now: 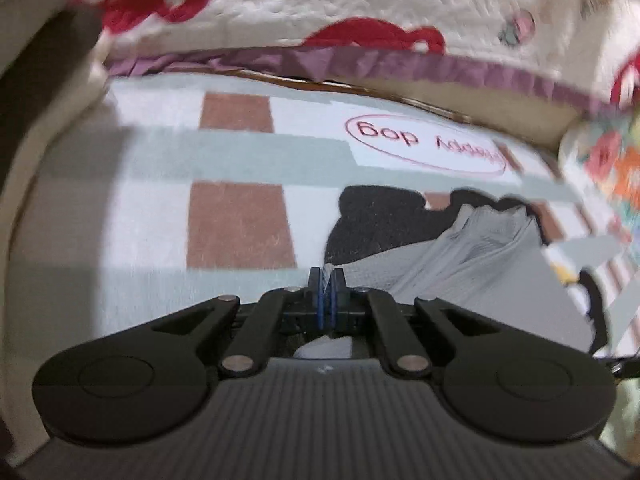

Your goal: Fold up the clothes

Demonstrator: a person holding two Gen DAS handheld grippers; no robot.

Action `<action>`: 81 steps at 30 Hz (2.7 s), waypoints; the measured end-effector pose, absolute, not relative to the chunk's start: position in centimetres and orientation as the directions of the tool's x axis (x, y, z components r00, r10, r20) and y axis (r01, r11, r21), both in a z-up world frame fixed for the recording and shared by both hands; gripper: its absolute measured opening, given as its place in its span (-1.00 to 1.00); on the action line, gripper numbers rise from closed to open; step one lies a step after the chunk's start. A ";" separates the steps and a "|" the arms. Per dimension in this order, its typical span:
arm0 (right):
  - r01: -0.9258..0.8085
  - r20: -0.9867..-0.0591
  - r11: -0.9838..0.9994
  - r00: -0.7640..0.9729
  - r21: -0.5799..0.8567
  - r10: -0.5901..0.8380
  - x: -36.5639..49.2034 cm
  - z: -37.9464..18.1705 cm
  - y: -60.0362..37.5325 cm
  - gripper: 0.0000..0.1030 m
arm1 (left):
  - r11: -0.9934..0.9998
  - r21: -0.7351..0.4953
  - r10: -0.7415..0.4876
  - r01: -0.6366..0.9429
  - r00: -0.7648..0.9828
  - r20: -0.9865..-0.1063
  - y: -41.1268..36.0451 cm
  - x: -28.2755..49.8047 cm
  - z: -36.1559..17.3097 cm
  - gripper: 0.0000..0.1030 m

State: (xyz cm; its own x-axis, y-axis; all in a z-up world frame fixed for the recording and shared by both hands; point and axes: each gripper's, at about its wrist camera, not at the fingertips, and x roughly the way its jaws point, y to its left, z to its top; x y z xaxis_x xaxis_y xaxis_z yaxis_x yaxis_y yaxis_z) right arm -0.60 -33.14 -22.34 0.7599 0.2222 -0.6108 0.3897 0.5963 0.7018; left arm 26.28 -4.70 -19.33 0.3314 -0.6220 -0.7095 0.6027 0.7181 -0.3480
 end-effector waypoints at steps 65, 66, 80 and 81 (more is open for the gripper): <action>0.317 -0.588 0.760 0.802 0.568 0.104 1.7 -20.5 -36.3 0.21 | 0.564 -0.361 -0.716 0.742 0.222 -0.661 -9.3 23.5 -19.2 -0.72; 0.324 -0.586 0.747 0.803 0.581 0.108 1.8 -20.8 -36.5 0.26 | 0.557 -0.360 -0.721 0.748 0.221 -0.657 -9.3 23.2 -18.9 -0.83; 0.324 -0.560 0.858 0.827 0.399 -0.052 5.3 -19.8 -38.1 -0.58 | 0.706 -0.367 -0.661 0.606 0.376 -0.649 -4.4 22.7 -18.5 -0.66; 0.340 -0.572 0.852 0.818 0.399 -0.059 5.2 -19.9 -38.2 -0.53 | 0.670 -0.467 -0.713 0.577 0.326 -0.620 -3.7 23.3 -18.4 -0.48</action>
